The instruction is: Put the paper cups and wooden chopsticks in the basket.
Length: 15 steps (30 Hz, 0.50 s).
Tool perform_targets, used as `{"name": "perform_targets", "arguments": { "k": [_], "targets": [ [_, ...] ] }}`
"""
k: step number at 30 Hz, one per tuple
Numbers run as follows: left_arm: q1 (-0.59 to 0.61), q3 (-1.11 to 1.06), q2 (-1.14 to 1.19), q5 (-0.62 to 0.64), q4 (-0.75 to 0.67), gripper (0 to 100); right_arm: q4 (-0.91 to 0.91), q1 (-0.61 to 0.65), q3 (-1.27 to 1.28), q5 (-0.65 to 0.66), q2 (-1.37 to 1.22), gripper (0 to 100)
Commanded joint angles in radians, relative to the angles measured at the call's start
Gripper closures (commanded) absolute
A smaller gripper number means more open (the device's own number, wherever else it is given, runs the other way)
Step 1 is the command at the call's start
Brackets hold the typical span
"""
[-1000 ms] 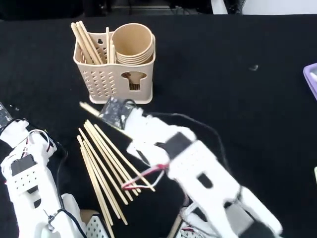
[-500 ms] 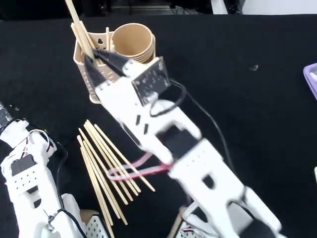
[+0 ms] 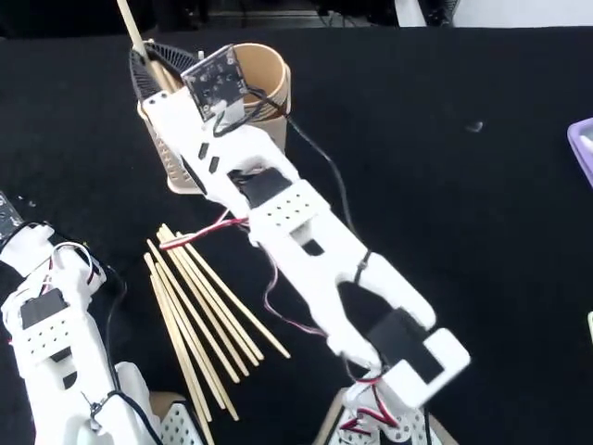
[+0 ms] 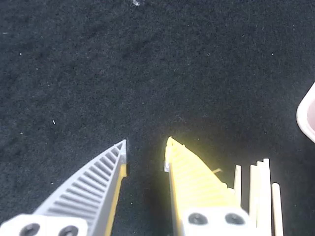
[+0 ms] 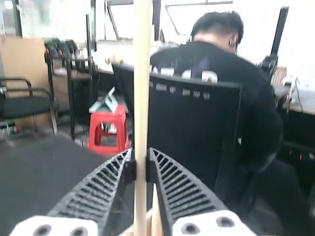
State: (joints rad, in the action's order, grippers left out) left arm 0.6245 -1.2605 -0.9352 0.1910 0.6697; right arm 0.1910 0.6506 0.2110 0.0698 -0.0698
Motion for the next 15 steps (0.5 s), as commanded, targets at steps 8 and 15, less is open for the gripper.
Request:
{"name": "perform_targets", "arguments": {
  "k": [8, 15],
  "targets": [
    [0.008, 0.015, -0.018, 0.008, -0.020, 87, -0.222, -0.031, -0.076, -0.002, -0.010, 98.0],
    [0.008, 0.015, -0.018, 0.008, -0.020, 87, -0.330, -0.029, -0.073, -0.009, 0.065, 79.3]
  ]
}}
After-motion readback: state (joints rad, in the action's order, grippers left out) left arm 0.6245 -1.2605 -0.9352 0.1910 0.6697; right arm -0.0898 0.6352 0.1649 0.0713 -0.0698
